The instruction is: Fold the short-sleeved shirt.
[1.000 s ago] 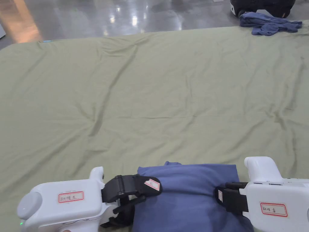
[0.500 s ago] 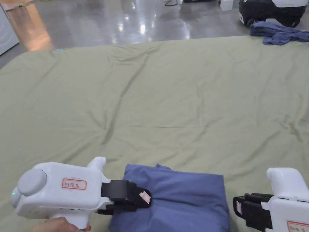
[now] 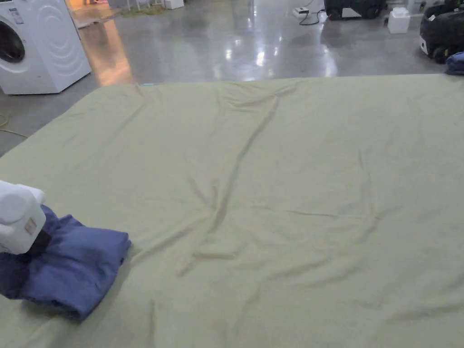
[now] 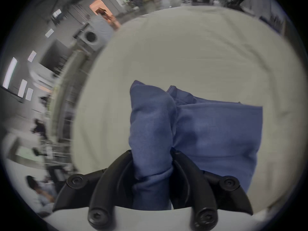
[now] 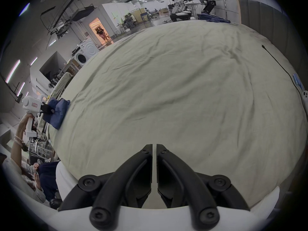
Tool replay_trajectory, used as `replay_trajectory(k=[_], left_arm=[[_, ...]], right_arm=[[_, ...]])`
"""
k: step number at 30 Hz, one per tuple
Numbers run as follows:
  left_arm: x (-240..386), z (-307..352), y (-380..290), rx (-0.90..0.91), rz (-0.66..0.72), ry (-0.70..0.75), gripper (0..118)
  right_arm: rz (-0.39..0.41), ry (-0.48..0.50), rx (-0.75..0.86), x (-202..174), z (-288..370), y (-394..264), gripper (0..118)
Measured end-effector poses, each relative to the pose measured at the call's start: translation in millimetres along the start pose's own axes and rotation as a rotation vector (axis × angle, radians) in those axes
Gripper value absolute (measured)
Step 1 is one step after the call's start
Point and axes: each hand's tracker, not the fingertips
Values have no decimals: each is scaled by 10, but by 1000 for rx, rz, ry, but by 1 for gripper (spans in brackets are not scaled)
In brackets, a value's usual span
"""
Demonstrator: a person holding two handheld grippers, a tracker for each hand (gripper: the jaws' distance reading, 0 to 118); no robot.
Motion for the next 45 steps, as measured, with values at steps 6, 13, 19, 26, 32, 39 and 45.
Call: replay_trajectory(k=[6,13,19,26,32,39,45], left_arm=[[-282,-372,-58,0,21,190,62],[-461,103,-186,77,224,63,87],[-181,905,-376,307,442,-373,6],[851,1875,-755,478,360,-554,0],[1443,2508,-977,654,292,-580,0],[1988,3197,-1251,869,221,-456,0],[2226,3402,-1429,916,258,-449,0]], right_arm=[[2,-24,0,5,8,52,6],[29,-11,-1,-48,-9,51,6],[47,39,29,-81,86,39,6],[62,90,114,-110,400,34,6],[114,118,318,-157,852,-52,6],[149,26,552,-300,1371,-129,5],[268,-83,702,-483,1696,-250,5]])
